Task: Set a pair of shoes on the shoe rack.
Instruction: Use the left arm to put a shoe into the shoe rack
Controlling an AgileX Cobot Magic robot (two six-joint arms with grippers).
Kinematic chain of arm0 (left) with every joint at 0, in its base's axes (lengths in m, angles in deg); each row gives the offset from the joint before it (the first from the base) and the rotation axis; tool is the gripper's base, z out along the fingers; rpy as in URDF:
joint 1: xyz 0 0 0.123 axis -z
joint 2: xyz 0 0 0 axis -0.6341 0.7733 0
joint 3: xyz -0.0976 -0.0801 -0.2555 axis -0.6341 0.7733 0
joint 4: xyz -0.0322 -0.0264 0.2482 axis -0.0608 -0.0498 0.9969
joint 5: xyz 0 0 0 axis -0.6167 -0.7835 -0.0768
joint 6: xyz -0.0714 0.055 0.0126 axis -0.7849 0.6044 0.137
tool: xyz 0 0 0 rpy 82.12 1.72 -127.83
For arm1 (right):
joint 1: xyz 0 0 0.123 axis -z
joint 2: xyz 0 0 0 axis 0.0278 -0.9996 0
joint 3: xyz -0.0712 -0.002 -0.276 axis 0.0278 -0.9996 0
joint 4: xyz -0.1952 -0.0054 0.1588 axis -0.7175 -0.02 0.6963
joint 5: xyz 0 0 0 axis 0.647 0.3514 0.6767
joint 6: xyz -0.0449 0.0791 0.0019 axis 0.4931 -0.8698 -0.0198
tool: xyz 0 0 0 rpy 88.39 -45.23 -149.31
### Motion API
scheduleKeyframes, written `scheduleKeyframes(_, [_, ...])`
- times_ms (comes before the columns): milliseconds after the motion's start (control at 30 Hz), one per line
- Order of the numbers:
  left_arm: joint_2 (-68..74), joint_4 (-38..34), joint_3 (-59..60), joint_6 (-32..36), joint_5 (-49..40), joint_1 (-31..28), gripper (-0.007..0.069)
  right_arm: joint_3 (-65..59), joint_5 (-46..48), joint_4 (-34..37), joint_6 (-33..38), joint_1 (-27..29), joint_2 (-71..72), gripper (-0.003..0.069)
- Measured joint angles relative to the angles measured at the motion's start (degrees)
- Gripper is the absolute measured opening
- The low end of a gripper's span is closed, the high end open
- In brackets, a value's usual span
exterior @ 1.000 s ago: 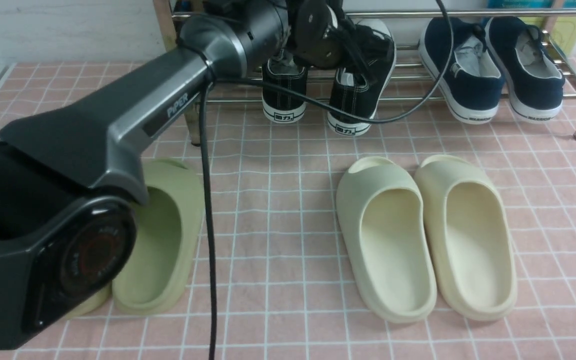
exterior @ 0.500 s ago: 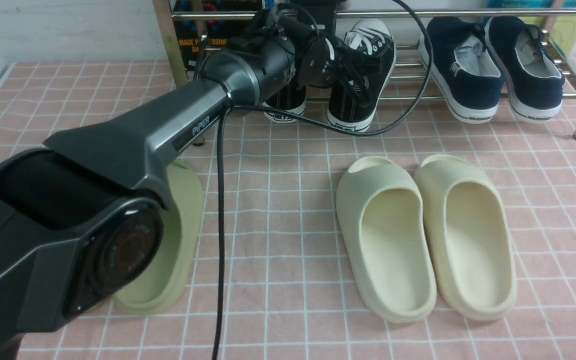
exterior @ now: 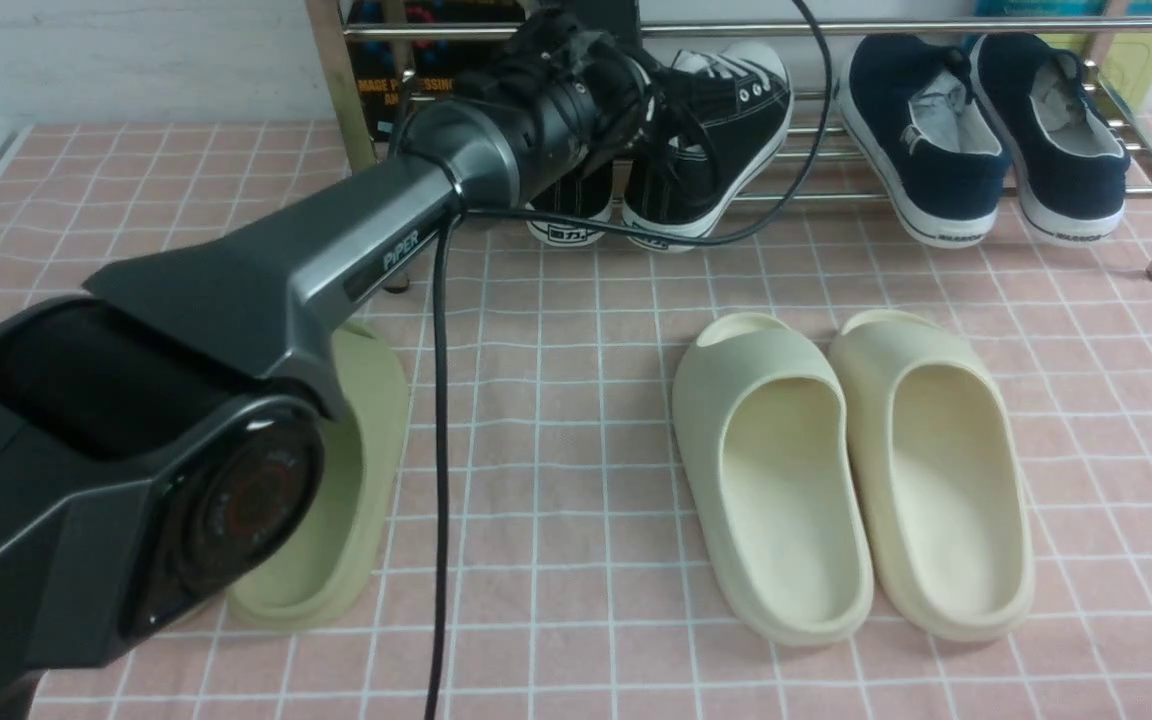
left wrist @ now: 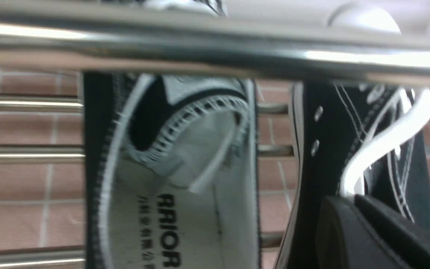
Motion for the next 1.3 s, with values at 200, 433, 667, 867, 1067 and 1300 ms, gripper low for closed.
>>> scheduleKeyframes(200, [-0.66, 5.16, 0.00, -7.21, -4.58, 0.06, 0.0020, 0.00, 0.00, 0.00, 0.00, 0.00, 0.00, 0.0240])
scheduleKeyframes(433, [-0.60, 1.06, 0.00, -6.27, -5.76, 0.06, 0.0027, 0.00, 0.00, 0.00, 0.00, 0.00, 0.00, 0.0240])
scheduleKeyframes(667, [-0.60, -3.99, 0.00, 2.11, -3.82, 0.01, 0.0188, 0.00, 0.00, 0.00, 0.00, 0.00, 0.00, 0.0240])
scheduleKeyframes(867, [-1.33, -8.64, 0.00, 10.43, -6.71, 0.01, 0.0346, 0.00, 0.00, 0.00, 0.00, 0.00, 0.00, 0.0240])
scheduleKeyframes(1067, [-6.26, -10.04, 0.00, 17.21, -14.35, 0.01, 0.0329, 0.00, 0.00, 0.00, 0.00, 0.00, 0.00, 0.0240])
scheduleKeyframes(1300, [-11.89, -10.19, -0.45, 25.74, -29.88, 0.01, 0.0122, 0.00, 0.00, 0.00, 0.00, 0.00, 0.00, 0.0240])
